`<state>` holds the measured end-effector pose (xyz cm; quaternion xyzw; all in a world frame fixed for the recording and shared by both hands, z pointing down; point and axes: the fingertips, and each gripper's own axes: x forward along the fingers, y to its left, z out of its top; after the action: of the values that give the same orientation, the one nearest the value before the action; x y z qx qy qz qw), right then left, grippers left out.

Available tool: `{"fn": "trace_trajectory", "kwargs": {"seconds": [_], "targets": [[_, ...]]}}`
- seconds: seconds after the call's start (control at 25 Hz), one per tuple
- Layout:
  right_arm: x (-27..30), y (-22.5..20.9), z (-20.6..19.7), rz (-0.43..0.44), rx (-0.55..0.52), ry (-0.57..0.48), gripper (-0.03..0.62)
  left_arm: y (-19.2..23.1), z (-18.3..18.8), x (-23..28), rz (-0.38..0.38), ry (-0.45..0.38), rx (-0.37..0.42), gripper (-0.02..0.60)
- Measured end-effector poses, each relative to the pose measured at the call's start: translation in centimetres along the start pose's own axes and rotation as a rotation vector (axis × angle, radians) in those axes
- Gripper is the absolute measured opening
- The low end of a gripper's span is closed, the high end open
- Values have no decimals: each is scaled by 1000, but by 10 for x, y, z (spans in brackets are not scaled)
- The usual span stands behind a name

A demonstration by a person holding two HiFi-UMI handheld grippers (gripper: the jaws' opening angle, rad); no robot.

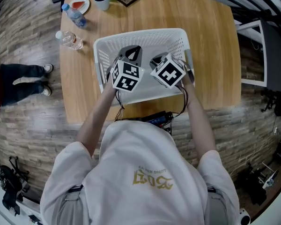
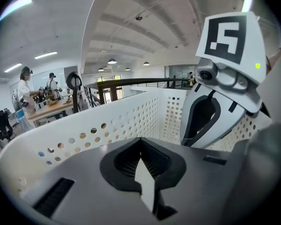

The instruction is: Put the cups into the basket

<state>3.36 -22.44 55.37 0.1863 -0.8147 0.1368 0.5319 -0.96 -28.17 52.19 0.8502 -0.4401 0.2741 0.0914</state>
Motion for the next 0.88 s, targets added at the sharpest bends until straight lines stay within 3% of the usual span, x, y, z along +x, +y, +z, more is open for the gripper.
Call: {"fn": "trace_trajectory", "kwargs": {"seconds": [0.2, 0.36, 0.88], "targets": [[12, -2, -11, -15, -27, 49, 26, 5, 1, 2, 27, -21, -30, 5], [18, -4, -18, -35, -59, 82, 26, 7, 3, 1, 2, -57, -54, 6], [23, -12, -13, -93, -87, 77, 28, -3, -16, 8, -37, 42, -52, 6]]}}
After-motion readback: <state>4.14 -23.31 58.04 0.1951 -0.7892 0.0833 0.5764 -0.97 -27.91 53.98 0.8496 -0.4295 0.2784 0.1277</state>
